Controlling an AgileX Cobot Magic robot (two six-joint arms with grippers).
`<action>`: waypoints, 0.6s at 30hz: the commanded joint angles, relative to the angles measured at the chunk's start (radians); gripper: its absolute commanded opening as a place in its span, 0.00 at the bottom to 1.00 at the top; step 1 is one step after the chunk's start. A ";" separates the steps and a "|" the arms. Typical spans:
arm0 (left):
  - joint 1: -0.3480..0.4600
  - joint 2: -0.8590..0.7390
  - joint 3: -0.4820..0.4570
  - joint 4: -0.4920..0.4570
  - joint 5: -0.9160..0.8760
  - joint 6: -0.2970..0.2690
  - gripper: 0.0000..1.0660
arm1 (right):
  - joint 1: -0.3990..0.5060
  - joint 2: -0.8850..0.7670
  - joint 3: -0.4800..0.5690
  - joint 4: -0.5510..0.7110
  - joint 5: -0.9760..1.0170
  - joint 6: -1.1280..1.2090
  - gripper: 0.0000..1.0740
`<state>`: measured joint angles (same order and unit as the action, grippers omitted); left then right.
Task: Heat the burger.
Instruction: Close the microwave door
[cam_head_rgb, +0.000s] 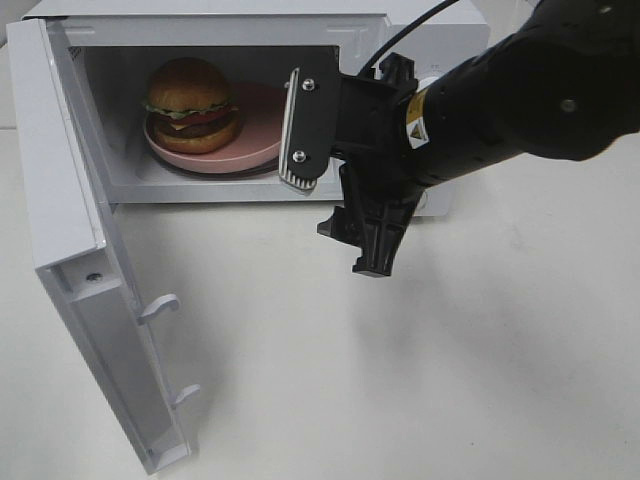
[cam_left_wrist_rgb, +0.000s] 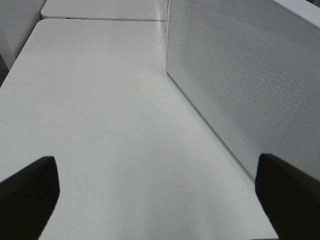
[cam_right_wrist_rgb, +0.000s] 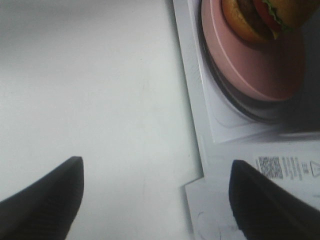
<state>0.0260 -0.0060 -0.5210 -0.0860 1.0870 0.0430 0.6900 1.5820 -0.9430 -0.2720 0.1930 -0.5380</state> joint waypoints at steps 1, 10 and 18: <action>-0.007 -0.016 0.003 0.000 -0.014 0.000 0.94 | -0.002 -0.073 0.040 -0.003 0.065 0.083 0.71; -0.007 -0.016 0.003 0.000 -0.014 0.000 0.94 | 0.001 -0.203 0.091 0.001 0.240 0.287 0.71; -0.007 -0.016 0.003 0.000 -0.014 0.000 0.94 | 0.001 -0.317 0.091 0.046 0.481 0.496 0.71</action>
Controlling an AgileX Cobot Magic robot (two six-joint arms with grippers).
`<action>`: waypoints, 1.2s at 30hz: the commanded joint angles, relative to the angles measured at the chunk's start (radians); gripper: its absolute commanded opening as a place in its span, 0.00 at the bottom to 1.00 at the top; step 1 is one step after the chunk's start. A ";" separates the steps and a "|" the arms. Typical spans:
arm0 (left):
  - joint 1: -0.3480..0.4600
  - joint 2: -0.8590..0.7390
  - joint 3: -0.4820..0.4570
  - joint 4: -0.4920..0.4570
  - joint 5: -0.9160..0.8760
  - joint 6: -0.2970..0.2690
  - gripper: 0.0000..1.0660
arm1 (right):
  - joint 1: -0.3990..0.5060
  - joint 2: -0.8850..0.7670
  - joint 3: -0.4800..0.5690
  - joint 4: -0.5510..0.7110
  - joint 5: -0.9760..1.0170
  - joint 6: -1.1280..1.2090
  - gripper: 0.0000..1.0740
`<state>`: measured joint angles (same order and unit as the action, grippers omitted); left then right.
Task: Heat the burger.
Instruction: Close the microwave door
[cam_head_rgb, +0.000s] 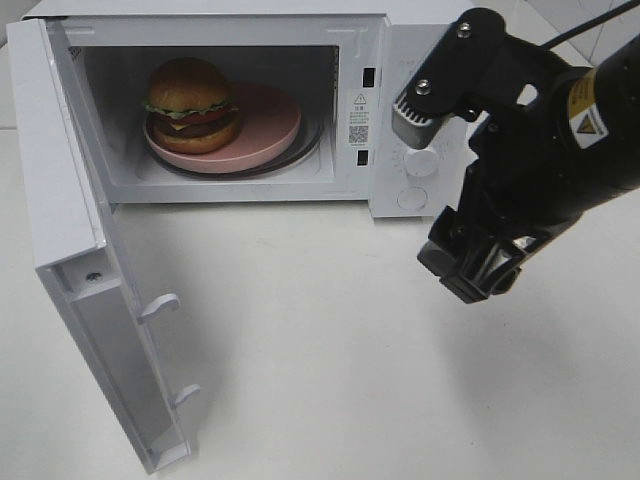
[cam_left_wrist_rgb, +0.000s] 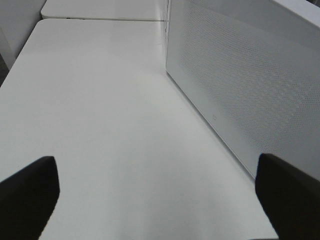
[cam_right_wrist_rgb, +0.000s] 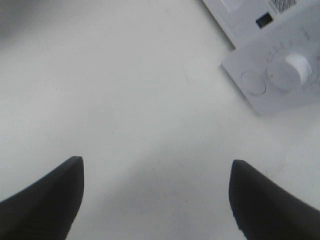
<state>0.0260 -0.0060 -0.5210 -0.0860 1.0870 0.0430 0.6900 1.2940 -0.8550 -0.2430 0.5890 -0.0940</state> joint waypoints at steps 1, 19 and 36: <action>-0.007 -0.016 0.003 0.000 -0.014 0.000 0.94 | 0.001 -0.029 0.003 0.017 0.085 0.052 0.71; -0.007 -0.016 0.003 0.000 -0.014 0.000 0.94 | 0.001 -0.376 0.003 0.069 0.411 0.160 0.71; -0.007 -0.016 0.003 0.000 -0.014 0.000 0.94 | -0.401 -0.758 0.003 0.076 0.557 0.163 0.71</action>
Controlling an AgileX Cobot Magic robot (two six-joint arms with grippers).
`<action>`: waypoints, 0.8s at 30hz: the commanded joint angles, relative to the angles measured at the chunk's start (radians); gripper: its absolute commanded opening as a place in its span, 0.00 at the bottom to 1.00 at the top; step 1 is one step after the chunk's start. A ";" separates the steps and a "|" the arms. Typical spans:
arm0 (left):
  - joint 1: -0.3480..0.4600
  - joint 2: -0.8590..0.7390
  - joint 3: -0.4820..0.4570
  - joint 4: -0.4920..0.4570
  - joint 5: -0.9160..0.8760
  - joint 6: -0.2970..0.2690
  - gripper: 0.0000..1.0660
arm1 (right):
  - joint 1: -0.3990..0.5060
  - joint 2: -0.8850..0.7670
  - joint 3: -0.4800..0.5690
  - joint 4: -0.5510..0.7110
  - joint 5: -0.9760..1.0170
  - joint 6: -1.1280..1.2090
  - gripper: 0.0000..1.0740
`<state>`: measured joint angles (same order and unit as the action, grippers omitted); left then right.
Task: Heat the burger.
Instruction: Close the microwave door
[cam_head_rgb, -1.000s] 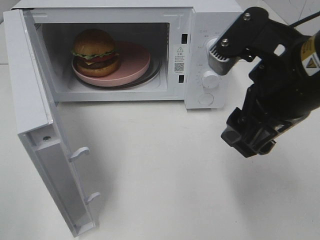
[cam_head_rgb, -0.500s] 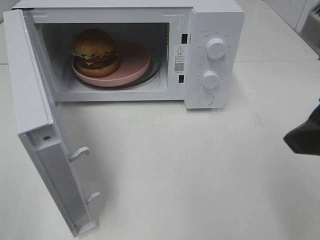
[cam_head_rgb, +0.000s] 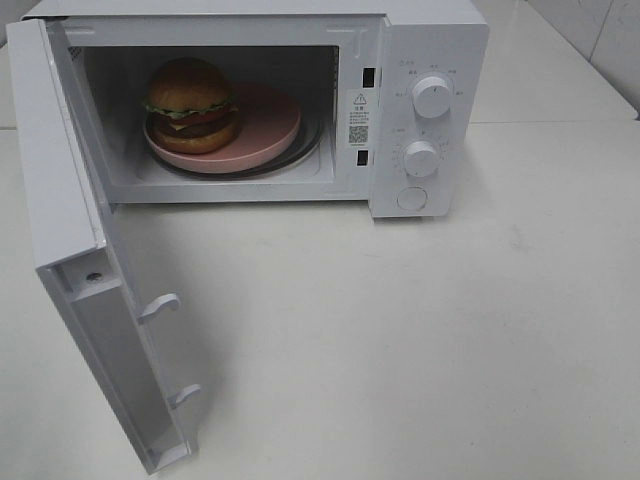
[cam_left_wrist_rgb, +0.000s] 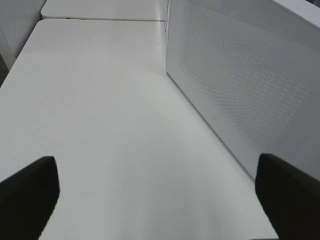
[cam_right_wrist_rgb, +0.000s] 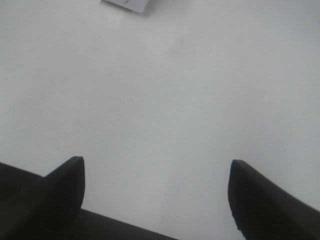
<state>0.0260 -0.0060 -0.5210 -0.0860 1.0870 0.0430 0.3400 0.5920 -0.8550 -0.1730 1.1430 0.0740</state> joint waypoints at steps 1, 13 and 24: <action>-0.007 -0.016 0.003 0.000 -0.014 0.000 0.94 | -0.051 -0.056 0.003 0.006 0.003 -0.005 0.71; -0.007 -0.016 0.003 0.000 -0.014 0.000 0.94 | -0.219 -0.373 0.220 0.033 -0.078 -0.004 0.71; -0.007 -0.016 0.003 0.000 -0.014 0.000 0.94 | -0.257 -0.590 0.357 0.103 -0.148 -0.027 0.71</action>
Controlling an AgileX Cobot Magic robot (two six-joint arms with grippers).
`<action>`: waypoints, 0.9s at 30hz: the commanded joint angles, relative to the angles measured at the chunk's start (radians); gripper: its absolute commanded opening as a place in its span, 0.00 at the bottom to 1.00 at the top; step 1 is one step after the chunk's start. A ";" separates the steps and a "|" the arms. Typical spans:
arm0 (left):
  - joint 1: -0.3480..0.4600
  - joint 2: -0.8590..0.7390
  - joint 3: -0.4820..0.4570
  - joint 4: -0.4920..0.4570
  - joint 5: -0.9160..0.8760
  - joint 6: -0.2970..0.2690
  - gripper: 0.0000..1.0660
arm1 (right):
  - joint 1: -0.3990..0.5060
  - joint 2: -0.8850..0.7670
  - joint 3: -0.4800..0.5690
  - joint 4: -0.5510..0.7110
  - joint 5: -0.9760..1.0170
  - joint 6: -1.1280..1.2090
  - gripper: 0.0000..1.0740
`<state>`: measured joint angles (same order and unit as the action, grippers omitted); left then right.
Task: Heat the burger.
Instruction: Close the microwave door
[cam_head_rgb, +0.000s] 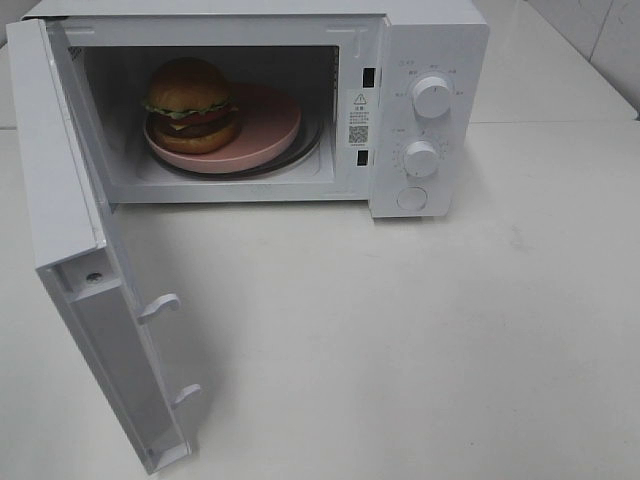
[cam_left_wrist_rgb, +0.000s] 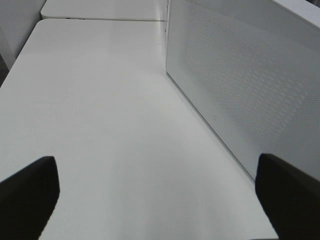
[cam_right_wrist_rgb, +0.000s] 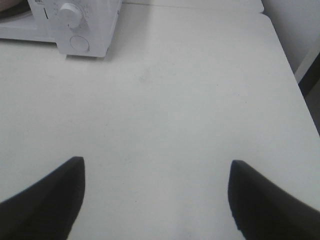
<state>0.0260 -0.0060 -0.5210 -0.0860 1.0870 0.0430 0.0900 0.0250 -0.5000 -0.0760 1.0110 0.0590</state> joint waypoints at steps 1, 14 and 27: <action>-0.007 -0.016 0.003 0.000 -0.014 0.000 0.94 | -0.007 -0.053 0.002 0.006 -0.016 -0.012 0.71; -0.007 -0.016 0.003 0.000 -0.014 0.000 0.94 | -0.007 -0.055 0.002 0.007 -0.016 -0.013 0.71; -0.007 -0.016 0.003 0.000 -0.014 0.000 0.94 | -0.007 -0.055 0.002 0.007 -0.016 -0.013 0.71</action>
<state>0.0260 -0.0060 -0.5210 -0.0860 1.0870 0.0430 0.0860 -0.0040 -0.4980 -0.0690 1.0090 0.0530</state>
